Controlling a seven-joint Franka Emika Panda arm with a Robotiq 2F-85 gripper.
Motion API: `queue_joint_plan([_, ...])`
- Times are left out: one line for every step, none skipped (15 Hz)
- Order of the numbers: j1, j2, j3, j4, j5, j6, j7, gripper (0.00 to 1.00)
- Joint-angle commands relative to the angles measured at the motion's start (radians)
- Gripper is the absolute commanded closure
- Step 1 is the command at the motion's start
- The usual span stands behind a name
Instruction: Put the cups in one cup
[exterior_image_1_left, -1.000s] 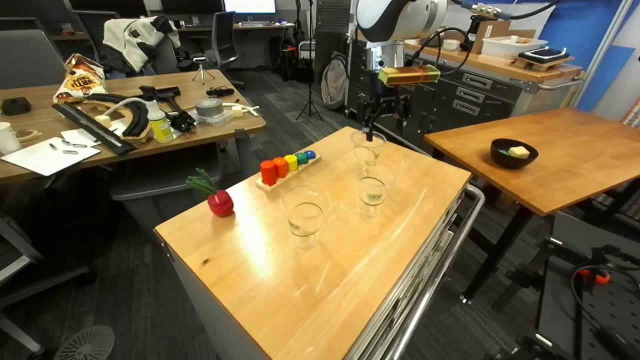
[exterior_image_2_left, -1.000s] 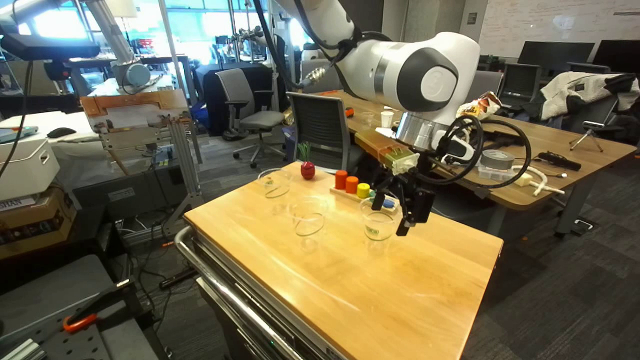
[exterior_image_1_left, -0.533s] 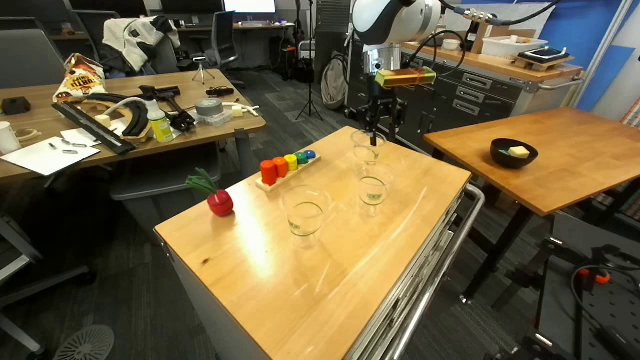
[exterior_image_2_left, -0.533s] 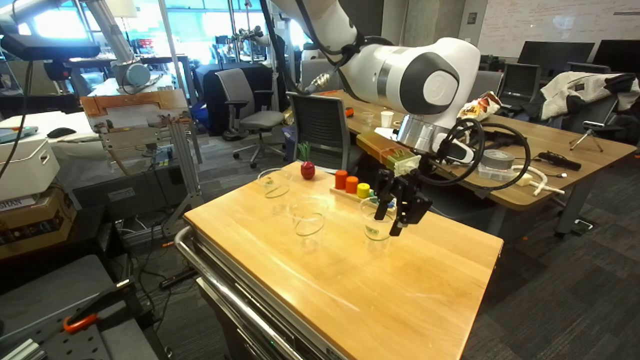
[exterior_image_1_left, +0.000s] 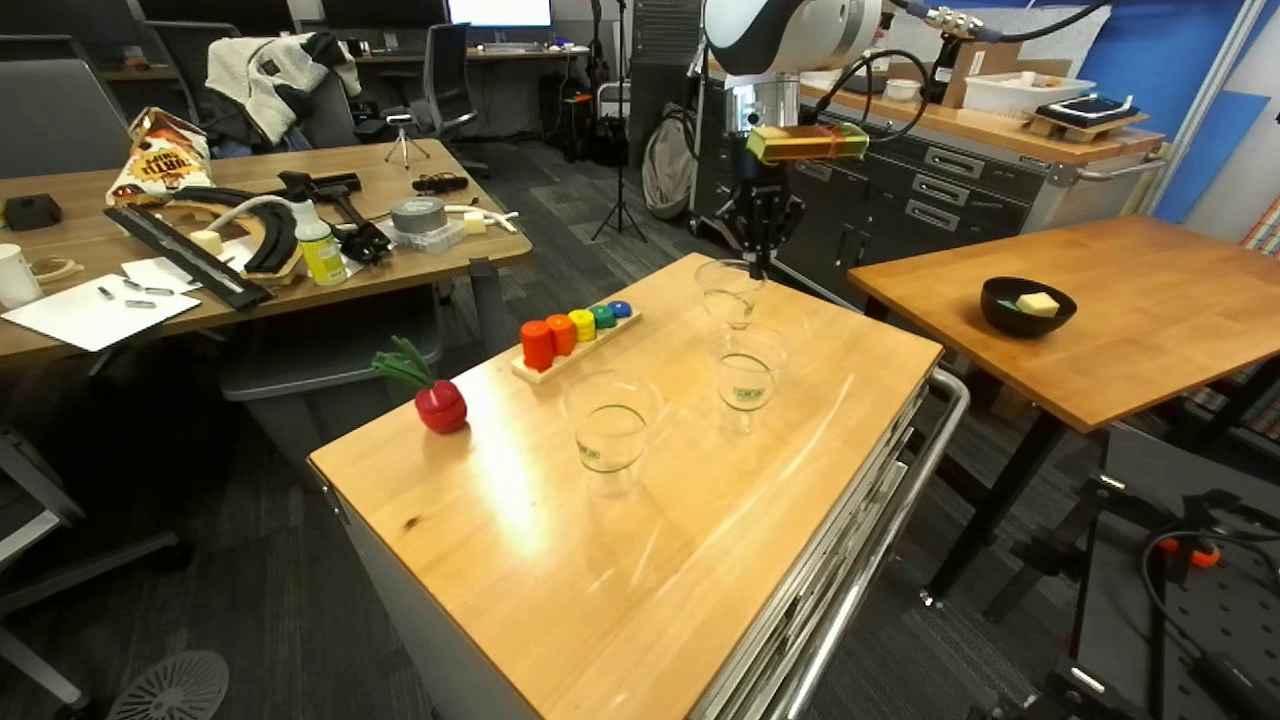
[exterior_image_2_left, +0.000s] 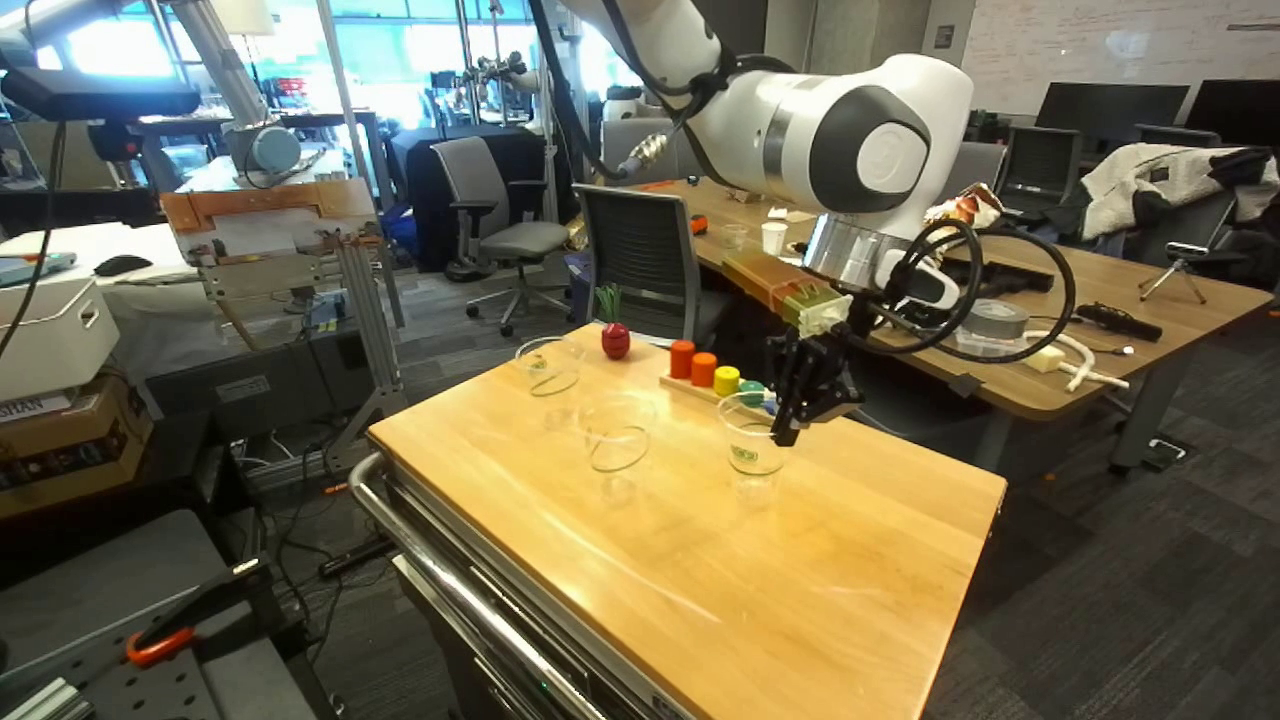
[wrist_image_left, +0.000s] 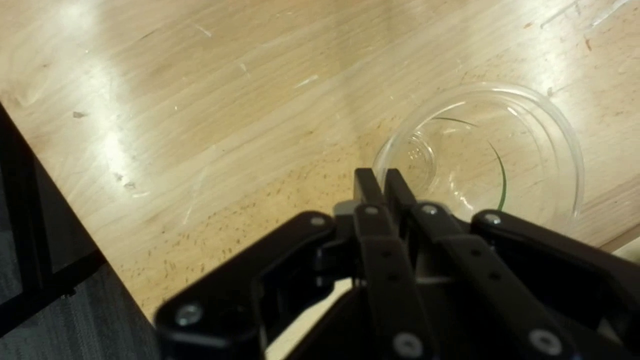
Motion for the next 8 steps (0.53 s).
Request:
queue_joint_plan([-0.015,0.014,0.015,0.038,0.025,-0.035,0.001,0.98])
queue_joint_plan([-0.014,0.013,0.015,0.036,0.025,-0.039,0.002,0.98])
queue_joint_plan([-0.015,0.008,0.016,0.034,0.027,-0.043,0.002,0.98])
queue_joint_plan([-0.018,-0.002,0.015,0.027,0.03,-0.045,0.004,0.97])
queue_joint_plan([-0.024,-0.017,0.017,0.019,0.042,-0.05,0.005,0.97])
queue_joint_plan([-0.028,-0.035,0.016,0.006,0.054,-0.048,0.011,0.97])
queue_joint_plan([-0.036,-0.052,0.018,-0.006,0.072,-0.048,0.013,0.97])
queue_joint_plan([-0.047,-0.078,0.02,-0.025,0.095,-0.046,0.015,0.98])
